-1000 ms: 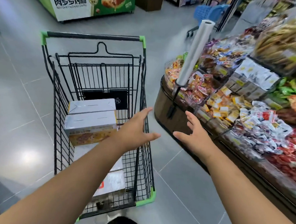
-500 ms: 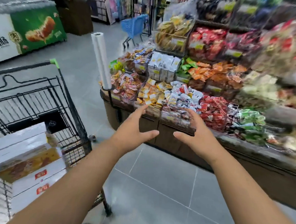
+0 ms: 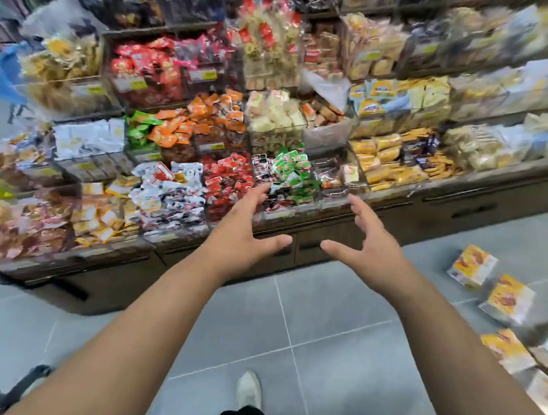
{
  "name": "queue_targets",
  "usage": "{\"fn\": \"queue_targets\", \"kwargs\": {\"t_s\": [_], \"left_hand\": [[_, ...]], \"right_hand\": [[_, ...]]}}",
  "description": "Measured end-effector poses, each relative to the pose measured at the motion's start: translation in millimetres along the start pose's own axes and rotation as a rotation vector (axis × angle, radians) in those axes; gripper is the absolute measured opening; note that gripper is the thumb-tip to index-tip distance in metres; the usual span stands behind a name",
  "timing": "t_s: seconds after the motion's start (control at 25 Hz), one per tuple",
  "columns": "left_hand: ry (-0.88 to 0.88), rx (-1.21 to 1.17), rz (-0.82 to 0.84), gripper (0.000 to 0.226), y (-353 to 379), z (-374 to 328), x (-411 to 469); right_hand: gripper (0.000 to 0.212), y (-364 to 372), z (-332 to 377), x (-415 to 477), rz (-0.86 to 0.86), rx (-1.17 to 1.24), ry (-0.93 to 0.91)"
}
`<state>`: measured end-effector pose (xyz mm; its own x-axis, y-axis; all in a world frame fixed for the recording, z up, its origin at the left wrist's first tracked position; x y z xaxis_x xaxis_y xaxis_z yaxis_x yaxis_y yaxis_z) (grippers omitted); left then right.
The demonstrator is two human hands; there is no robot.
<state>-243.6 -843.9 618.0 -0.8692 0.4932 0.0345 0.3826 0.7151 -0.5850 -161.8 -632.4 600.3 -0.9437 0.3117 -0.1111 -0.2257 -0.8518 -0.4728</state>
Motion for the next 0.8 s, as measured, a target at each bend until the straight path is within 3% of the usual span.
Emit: {"fn": "queue_targets", "kwargs": {"t_s": [0.48,0.8], "left_hand": [[0.360,0.007,0.554,0.097,146,-87,199],[0.521,0.019,0.846,0.097,294,-148,241]], "right_hand": [[0.091,-118,-73,41,-0.449,0.022,0.316],[0.092,-202,-156,0,-0.761,0.071,0.530]]}}
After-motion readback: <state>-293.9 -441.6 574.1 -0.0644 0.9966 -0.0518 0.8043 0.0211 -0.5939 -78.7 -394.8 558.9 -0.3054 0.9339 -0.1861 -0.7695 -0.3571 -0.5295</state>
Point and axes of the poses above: each hand's wrist, its own x-axis towards the middle knuckle, its own y-axis out of the palm, z = x × y, the point moved 2 cm from there along x, towards the middle knuckle, and after that the axes turned 4 degrees about y, right-handed, at the moved point
